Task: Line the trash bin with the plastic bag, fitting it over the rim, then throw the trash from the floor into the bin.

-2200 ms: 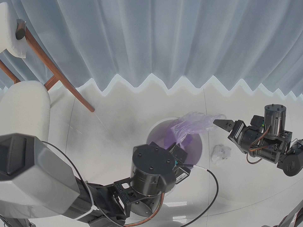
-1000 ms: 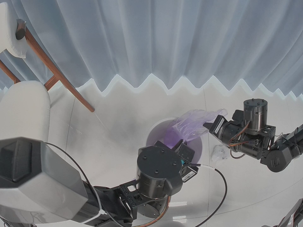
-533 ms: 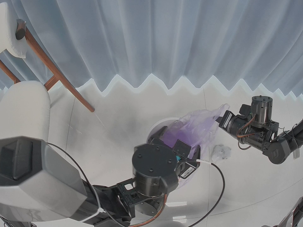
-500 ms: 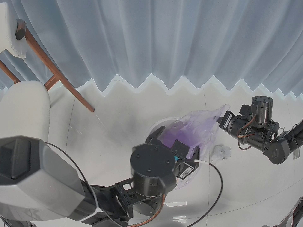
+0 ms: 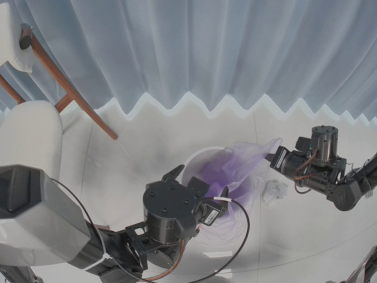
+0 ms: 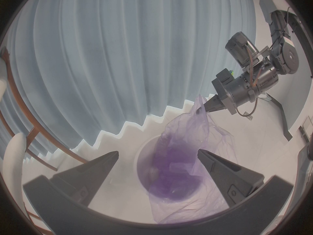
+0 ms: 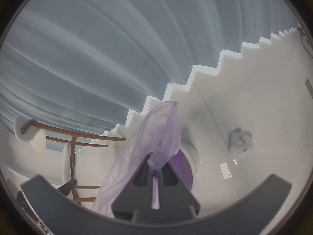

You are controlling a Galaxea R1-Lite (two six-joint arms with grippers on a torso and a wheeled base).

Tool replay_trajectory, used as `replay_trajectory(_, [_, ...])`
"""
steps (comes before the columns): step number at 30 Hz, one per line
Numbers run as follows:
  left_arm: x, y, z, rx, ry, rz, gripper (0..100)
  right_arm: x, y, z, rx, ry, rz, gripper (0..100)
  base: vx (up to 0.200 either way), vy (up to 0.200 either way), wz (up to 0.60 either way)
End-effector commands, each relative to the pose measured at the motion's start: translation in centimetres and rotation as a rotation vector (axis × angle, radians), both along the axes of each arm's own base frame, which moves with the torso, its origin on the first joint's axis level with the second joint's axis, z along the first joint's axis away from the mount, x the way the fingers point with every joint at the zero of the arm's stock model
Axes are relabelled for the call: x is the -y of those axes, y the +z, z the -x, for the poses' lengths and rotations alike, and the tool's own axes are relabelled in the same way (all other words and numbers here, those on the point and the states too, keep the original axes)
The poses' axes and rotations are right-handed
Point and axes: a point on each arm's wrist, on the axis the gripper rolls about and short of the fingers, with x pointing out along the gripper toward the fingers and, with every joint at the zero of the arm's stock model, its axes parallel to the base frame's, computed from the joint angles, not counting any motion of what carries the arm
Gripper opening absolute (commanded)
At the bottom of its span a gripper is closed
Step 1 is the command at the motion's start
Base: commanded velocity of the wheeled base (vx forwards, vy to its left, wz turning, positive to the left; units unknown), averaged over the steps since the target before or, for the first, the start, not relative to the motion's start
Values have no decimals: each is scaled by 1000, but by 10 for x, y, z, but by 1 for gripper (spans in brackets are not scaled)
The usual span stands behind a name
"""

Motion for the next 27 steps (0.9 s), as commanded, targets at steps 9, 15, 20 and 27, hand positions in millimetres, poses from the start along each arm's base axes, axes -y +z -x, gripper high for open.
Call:
replay_trajectory(9, [26, -35, -8, -57, -23, -20, 100, -6, -3, 7, -13, 23, 2, 0, 0, 0, 0])
replay_trajectory(15, [31, -54, -15, -84, -12, -45, 100, -6, -2, 7, -8, 23, 0, 0, 0, 0, 0])
replay_trajectory(20, [36, -60, -24, -84, 2, -42, 100, -6, 1, 8, 11, 24, -6, 0, 0, 0, 0])
replay_trajectory(27, [35, -63, -31, -84, 11, -38, 100, -5, 4, 9, 20, 22, -12, 0, 0, 0, 0])
